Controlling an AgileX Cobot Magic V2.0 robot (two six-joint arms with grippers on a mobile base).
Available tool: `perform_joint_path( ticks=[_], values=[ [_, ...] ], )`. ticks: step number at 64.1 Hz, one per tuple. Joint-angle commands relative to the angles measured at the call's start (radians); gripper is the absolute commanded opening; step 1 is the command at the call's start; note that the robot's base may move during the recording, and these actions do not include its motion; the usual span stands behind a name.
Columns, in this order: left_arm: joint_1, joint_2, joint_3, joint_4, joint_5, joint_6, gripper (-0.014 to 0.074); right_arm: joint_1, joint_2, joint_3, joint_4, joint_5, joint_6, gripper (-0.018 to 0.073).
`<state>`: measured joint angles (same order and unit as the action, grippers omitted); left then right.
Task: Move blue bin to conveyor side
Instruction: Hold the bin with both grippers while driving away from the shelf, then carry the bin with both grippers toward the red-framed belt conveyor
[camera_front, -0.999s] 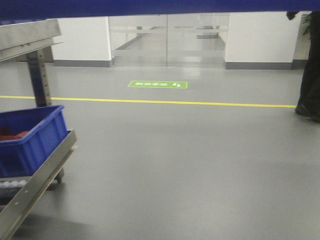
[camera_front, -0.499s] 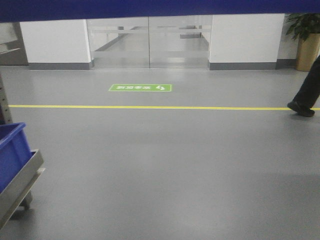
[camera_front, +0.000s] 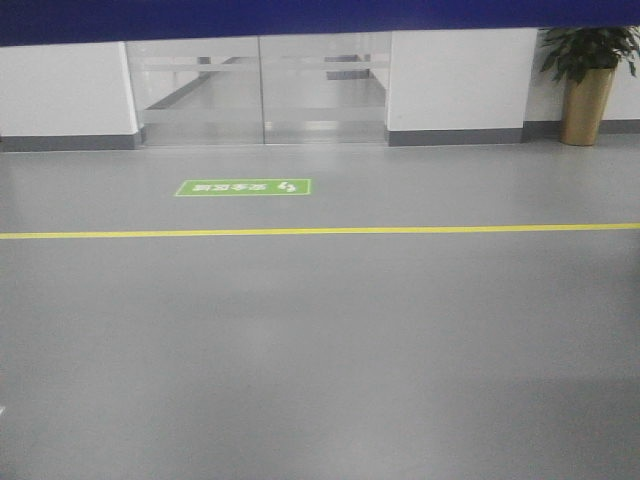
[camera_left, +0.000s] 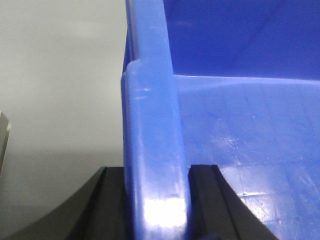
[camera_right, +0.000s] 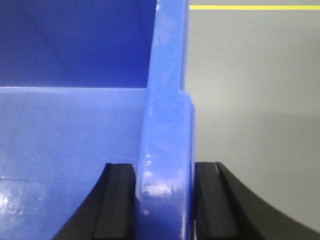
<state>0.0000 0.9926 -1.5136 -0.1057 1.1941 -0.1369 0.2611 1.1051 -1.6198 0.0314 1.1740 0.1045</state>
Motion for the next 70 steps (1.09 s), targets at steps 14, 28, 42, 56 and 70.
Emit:
perform_joint_path(
  ticks=[14, 28, 42, 56, 70],
  values=[
    [0.005, -0.02, -0.014, 0.048, -0.089, 0.014, -0.002, -0.007, -0.021, -0.013, -0.081, -0.106, -0.015, -0.0088],
    [0.005, -0.02, -0.014, 0.048, -0.091, 0.014, -0.002, -0.007, -0.021, -0.013, -0.078, -0.108, -0.015, -0.0088],
    [0.005, -0.02, -0.014, 0.048, -0.091, 0.014, -0.002, -0.007, -0.021, -0.013, -0.078, -0.108, -0.015, -0.0088],
    [0.005, -0.02, -0.014, 0.048, -0.091, 0.014, -0.002, -0.007, -0.021, -0.013, -0.078, -0.11, -0.015, -0.0088],
    [0.005, -0.02, -0.014, 0.048, -0.091, 0.014, -0.002, -0.007, -0.021, -0.013, -0.078, -0.11, -0.015, -0.0088]
  ],
)
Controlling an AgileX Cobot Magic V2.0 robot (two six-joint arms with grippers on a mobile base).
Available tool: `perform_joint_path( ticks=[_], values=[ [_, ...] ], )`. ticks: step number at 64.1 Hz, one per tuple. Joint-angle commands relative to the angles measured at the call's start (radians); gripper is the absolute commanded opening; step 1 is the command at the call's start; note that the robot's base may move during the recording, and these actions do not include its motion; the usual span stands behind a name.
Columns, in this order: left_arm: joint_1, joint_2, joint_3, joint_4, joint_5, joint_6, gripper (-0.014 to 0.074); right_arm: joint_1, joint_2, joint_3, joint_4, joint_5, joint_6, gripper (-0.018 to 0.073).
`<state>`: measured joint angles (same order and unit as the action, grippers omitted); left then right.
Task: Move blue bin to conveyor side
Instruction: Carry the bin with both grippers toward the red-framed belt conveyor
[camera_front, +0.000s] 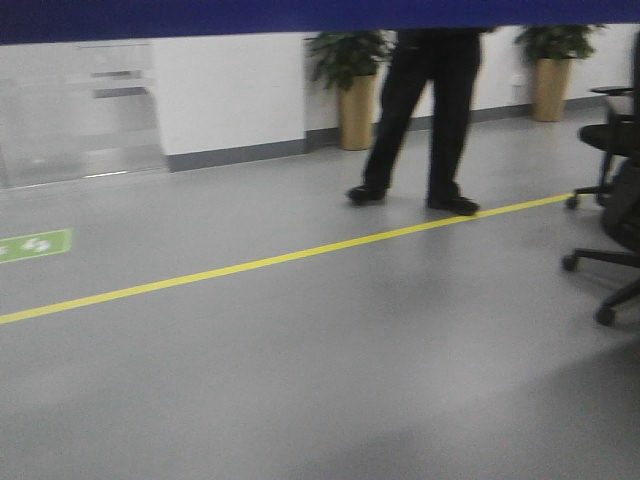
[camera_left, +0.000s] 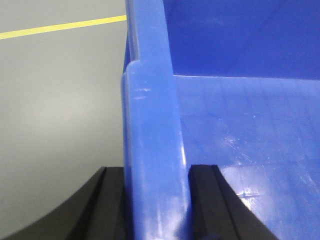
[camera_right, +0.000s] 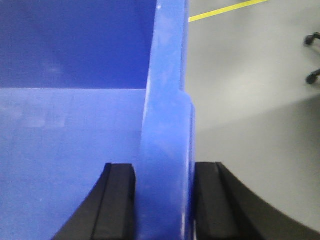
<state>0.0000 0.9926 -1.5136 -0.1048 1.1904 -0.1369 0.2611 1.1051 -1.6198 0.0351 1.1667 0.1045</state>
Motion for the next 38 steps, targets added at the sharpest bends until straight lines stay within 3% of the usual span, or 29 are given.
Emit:
perform_joint_path(
  ticks=[1, 38],
  values=[
    [0.005, -0.02, -0.014, 0.047, -0.088, 0.014, -0.002, -0.007, -0.021, -0.013, -0.082, -0.103, -0.015, -0.0088],
    [0.005, -0.02, -0.014, 0.047, -0.088, 0.014, -0.002, -0.007, -0.021, -0.013, -0.082, -0.103, -0.015, -0.0088]
  ],
)
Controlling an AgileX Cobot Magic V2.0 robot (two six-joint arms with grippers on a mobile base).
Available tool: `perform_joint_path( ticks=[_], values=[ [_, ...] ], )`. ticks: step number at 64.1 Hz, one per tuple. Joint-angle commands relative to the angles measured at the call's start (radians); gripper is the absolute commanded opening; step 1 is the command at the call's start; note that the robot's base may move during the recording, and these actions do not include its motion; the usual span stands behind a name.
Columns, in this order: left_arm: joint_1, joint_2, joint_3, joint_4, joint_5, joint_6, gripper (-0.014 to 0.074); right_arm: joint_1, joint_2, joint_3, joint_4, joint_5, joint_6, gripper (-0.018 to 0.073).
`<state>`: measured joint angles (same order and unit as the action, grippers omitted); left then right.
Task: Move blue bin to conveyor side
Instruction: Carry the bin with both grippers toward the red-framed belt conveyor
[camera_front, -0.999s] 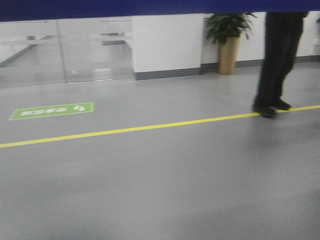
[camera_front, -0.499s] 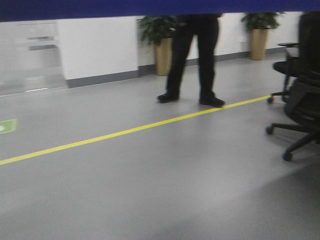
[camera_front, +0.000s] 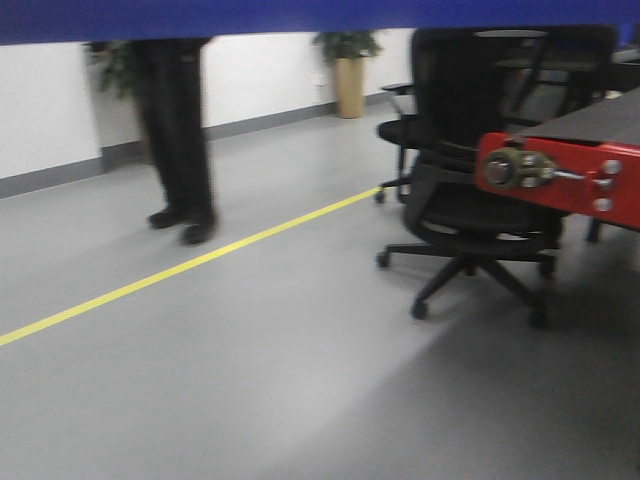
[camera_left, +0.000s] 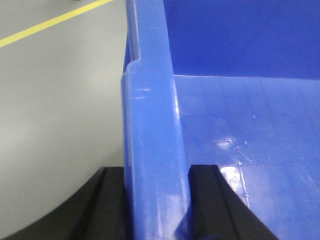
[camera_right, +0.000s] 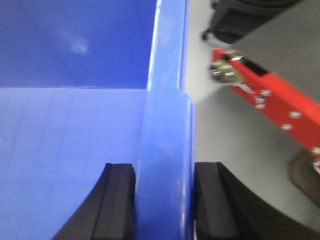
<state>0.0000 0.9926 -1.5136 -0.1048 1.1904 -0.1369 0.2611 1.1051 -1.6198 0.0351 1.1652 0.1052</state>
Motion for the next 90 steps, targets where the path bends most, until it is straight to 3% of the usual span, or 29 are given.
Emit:
perform_joint_path(
  ticks=[1, 90],
  values=[
    [0.005, -0.02, -0.014, 0.047, -0.088, 0.014, -0.002, -0.007, -0.021, -0.013, -0.082, -0.101, -0.016, -0.0088],
    [0.005, -0.02, -0.014, 0.047, -0.09, 0.014, -0.002, -0.007, -0.021, -0.013, -0.082, -0.101, -0.016, -0.0088]
  ],
)
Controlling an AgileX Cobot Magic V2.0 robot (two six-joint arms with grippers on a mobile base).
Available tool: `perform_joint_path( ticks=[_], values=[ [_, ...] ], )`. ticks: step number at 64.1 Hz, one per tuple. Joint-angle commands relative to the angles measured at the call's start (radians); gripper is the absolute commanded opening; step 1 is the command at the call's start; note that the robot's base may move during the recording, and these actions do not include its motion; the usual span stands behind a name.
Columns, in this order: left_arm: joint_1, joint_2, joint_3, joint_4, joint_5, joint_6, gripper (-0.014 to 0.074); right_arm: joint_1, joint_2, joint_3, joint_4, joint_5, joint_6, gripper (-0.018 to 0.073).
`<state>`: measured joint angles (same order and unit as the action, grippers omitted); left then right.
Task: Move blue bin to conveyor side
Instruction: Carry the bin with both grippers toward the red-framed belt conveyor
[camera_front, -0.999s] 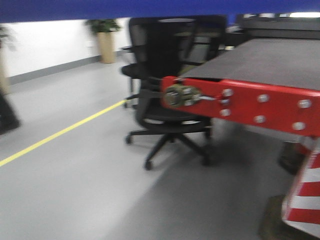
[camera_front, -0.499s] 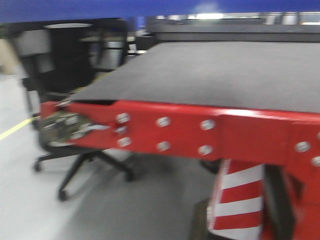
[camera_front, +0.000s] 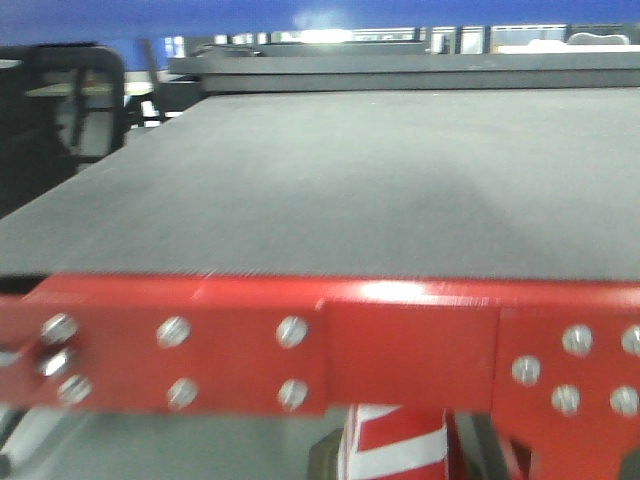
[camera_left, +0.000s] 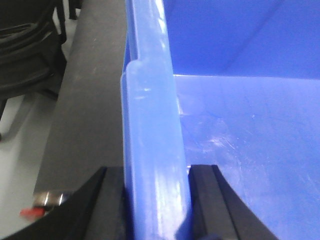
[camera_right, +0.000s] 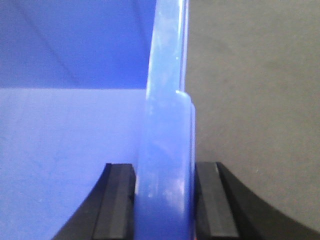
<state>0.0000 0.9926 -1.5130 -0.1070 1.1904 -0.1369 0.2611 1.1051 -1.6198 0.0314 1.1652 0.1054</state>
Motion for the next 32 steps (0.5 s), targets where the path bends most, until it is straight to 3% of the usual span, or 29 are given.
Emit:
perform_joint_path(
  ticks=[1, 32],
  values=[
    [0.005, -0.02, -0.014, 0.049, -0.09, 0.014, -0.002, -0.007, -0.021, -0.013, -0.078, -0.101, -0.016, -0.0088],
    [0.005, -0.02, -0.014, 0.049, -0.09, 0.014, -0.002, -0.007, -0.021, -0.013, -0.078, -0.101, -0.016, -0.0088]
  ],
)
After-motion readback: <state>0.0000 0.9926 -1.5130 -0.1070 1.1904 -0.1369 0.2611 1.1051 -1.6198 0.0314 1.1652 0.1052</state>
